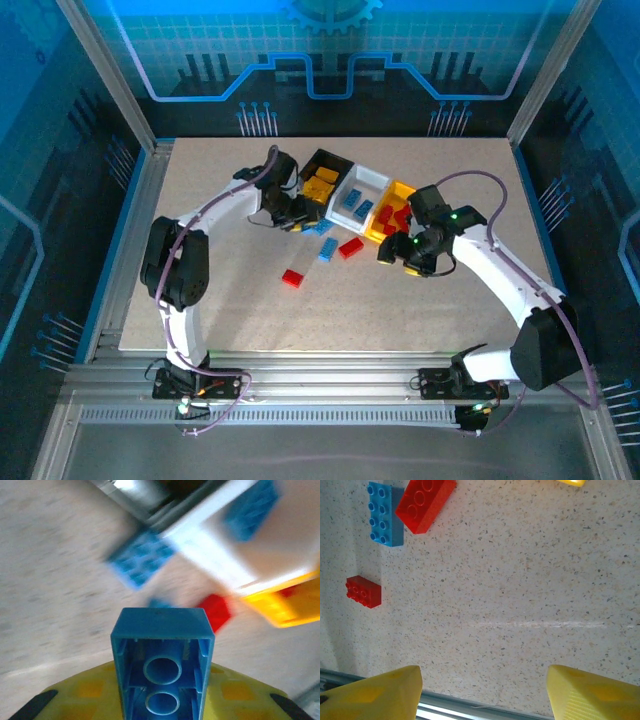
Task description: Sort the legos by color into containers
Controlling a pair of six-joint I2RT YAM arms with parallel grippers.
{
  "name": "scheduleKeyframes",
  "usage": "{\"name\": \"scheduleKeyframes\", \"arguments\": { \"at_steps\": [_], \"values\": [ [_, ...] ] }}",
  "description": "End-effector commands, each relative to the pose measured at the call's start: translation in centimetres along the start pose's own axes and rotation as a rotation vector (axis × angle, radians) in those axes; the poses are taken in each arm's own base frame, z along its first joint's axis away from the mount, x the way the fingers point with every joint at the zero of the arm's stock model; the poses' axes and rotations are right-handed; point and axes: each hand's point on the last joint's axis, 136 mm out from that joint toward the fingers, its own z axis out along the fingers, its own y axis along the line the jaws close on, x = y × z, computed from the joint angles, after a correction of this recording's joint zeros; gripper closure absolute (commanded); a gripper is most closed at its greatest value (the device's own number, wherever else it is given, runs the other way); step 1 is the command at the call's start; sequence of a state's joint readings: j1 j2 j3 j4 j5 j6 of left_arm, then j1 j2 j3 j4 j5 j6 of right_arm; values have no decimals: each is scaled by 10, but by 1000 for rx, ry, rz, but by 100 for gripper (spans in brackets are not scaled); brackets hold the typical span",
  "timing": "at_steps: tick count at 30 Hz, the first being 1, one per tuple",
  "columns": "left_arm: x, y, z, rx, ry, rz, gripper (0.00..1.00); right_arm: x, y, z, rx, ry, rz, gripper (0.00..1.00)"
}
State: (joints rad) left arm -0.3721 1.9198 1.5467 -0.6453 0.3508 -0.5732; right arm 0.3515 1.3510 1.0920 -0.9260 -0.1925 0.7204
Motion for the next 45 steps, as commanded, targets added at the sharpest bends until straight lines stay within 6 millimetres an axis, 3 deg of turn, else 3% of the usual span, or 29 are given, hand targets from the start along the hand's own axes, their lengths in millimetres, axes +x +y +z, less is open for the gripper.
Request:
{"name": "scheduleKeyframes", "arguments": {
  "at_steps": [1, 5, 8, 15, 18, 26, 32, 37, 41, 45],
  "values": [
    [-19, -66, -3, 244, 3, -112, 69, -1, -3, -10, -24, -3, -3, 32],
    [-39, -109, 14, 330, 7, -127, 68, -6, -8, -18, -37, -15, 10, 32],
    [-51, -130, 31, 364, 15, -138, 68, -8, -14, -24, -44, -24, 23, 32],
    [-77, -136, 78, 370, 28, -188, 66, 1, -29, -27, -60, -31, 64, 32],
    [-83, -134, 86, 351, 29, -189, 56, 5, -35, -27, -62, -31, 77, 32],
    [-88, -142, 70, 364, 12, -170, 39, 11, -38, -25, -69, -21, 88, 31],
    [-70, -144, 24, 322, -17, -54, 34, 10, -28, -18, -55, -16, 89, 31],
    [-36, -113, -20, 181, -56, 77, 29, 11, -5, -3, -14, 2, 67, 28],
    [-2, -54, -44, -51, -76, 198, 26, 9, 26, 9, -7, 3, 24, 27],
    [34, 10, -52, -262, -22, 283, 26, 12, 52, 18, -5, 17, -34, 27]
  ]
}}
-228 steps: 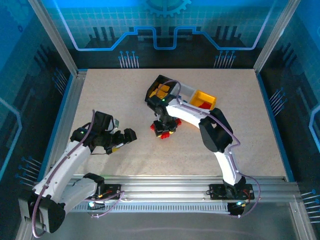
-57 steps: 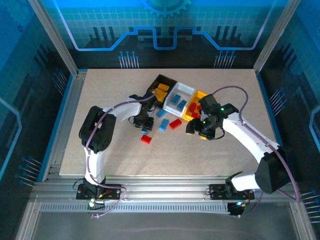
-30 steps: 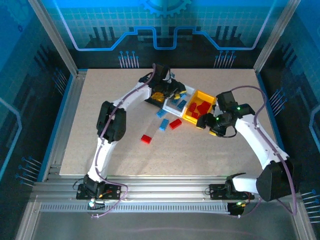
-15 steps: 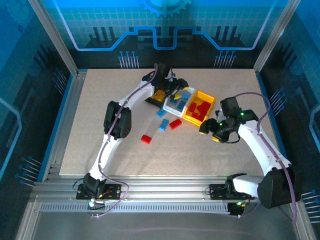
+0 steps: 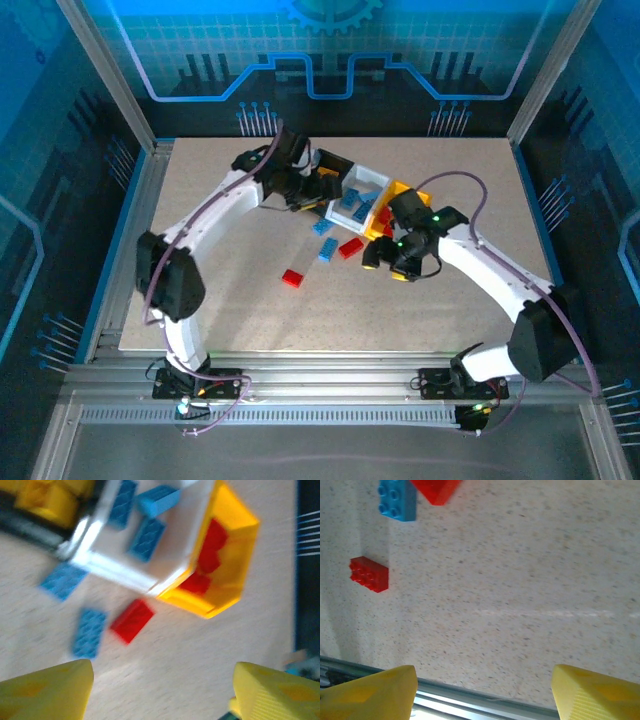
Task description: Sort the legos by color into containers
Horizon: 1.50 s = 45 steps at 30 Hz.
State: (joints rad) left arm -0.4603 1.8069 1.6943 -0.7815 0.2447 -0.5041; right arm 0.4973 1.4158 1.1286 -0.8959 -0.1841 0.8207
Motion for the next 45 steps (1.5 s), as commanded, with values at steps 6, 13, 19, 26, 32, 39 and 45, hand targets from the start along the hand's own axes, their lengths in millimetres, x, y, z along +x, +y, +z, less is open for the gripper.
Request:
{"name": "scheduleKeyframes", "arguments": {
  "at_steps": [6, 13, 19, 26, 32, 39, 45],
  "values": [
    [99, 107, -8, -341, 208, 151, 26, -5, 36, 14, 24, -1, -49, 27],
    [144, 126, -5, -361, 261, 246, 26, -5, 39, 22, 28, 22, -49, 28],
    [155, 134, 14, -340, 289, 336, 25, -2, 37, 20, 38, 20, -46, 28],
    [150, 138, 38, -341, 307, 380, 24, 7, 23, 11, 53, -4, -28, 27],
    [147, 136, 58, -338, 335, 386, 25, 12, 7, 3, 64, -17, -7, 27],
    [146, 134, 75, -349, 362, 402, 26, 13, -5, -6, 58, -35, 11, 27],
    [152, 144, 86, -393, 405, 392, 30, 12, -11, -10, 49, -44, 24, 27]
  ]
}}
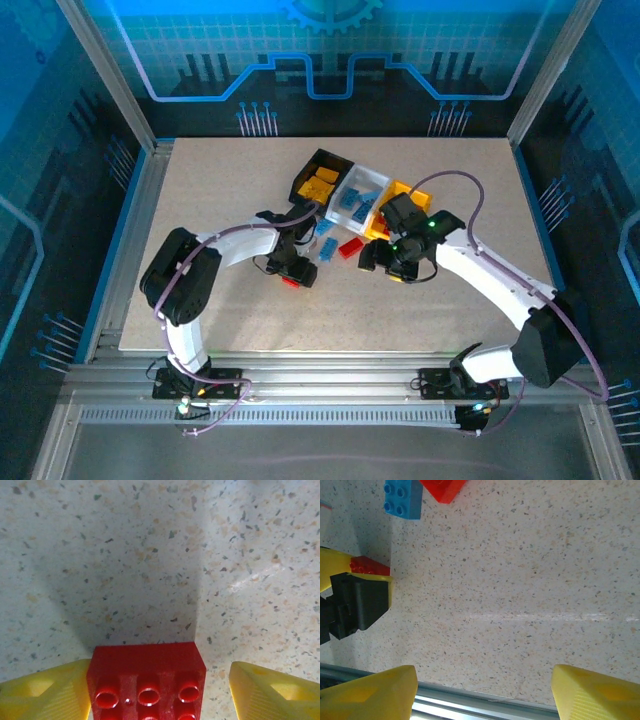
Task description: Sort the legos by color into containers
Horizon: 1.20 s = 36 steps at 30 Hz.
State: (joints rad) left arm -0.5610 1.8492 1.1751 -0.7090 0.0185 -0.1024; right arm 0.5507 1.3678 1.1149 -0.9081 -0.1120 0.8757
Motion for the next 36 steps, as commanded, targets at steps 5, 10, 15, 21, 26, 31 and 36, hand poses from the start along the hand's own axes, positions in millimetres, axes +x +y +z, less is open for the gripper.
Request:
{"name": "scheduleKeyframes", "arguments": {
  "at_steps": [5, 10, 15, 21, 26, 31, 36],
  "values": [
    [7, 10, 10, -69, 51, -11, 37, 4, -16, -4, 10, -3, 32, 28],
    [10, 11, 9, -75, 57, -31, 53, 4, -18, -5, 5, -7, 36, 28],
    [7, 5, -4, -49, 48, -71, 54, 4, -22, -8, 0, -17, 42, 28],
    [-21, -29, -49, 161, -22, -192, 53, 1, -32, -24, -20, -50, 73, 28],
    [-78, -75, -98, 458, -105, -315, 52, 2, -45, -47, -66, -99, 123, 28],
    [-141, -112, -127, 675, -151, -389, 52, 10, -50, -56, -127, -113, 146, 28],
    [-191, -139, -133, 794, -177, -419, 51, 11, -51, -58, -146, -111, 140, 29]
  ]
}}
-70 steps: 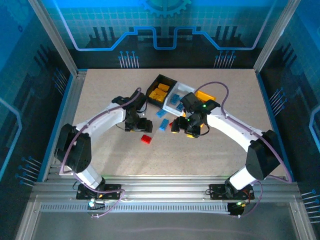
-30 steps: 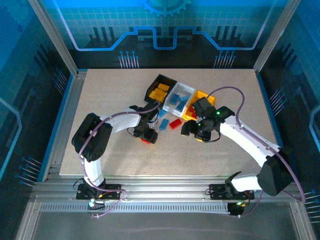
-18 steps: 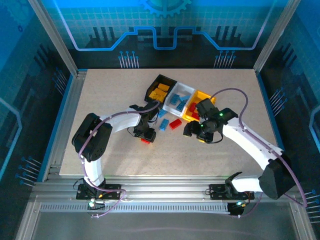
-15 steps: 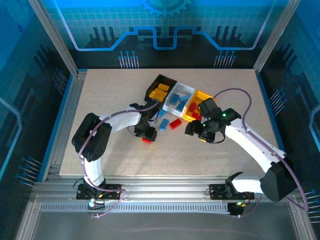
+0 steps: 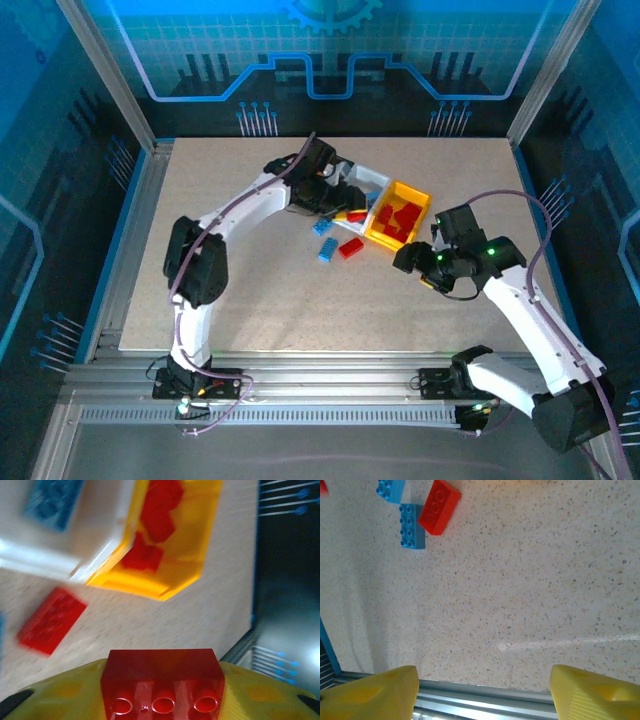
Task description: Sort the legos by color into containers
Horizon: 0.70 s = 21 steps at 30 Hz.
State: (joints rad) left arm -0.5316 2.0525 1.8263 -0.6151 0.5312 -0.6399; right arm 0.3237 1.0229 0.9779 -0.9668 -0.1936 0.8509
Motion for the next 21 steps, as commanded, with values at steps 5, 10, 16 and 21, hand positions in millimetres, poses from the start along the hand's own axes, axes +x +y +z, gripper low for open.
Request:
{"name": "scheduleKeyframes", "arguments": {
  "at_steps": [5, 10, 16, 21],
  "values": [
    [-29, -41, 54, 157, 63, -124, 50, 2, -1, -1, -21, 37, 5, 29],
    [-49, -50, 84, 207, 60, -168, 45, -3, -2, 0, -16, 48, 8, 29],
    [-62, -58, 96, 248, 52, -190, 31, -9, -6, -1, -11, 45, 23, 28],
    [-58, -56, 94, 234, 61, -181, 26, -9, -9, -2, -10, 43, 34, 28]
  ]
}}
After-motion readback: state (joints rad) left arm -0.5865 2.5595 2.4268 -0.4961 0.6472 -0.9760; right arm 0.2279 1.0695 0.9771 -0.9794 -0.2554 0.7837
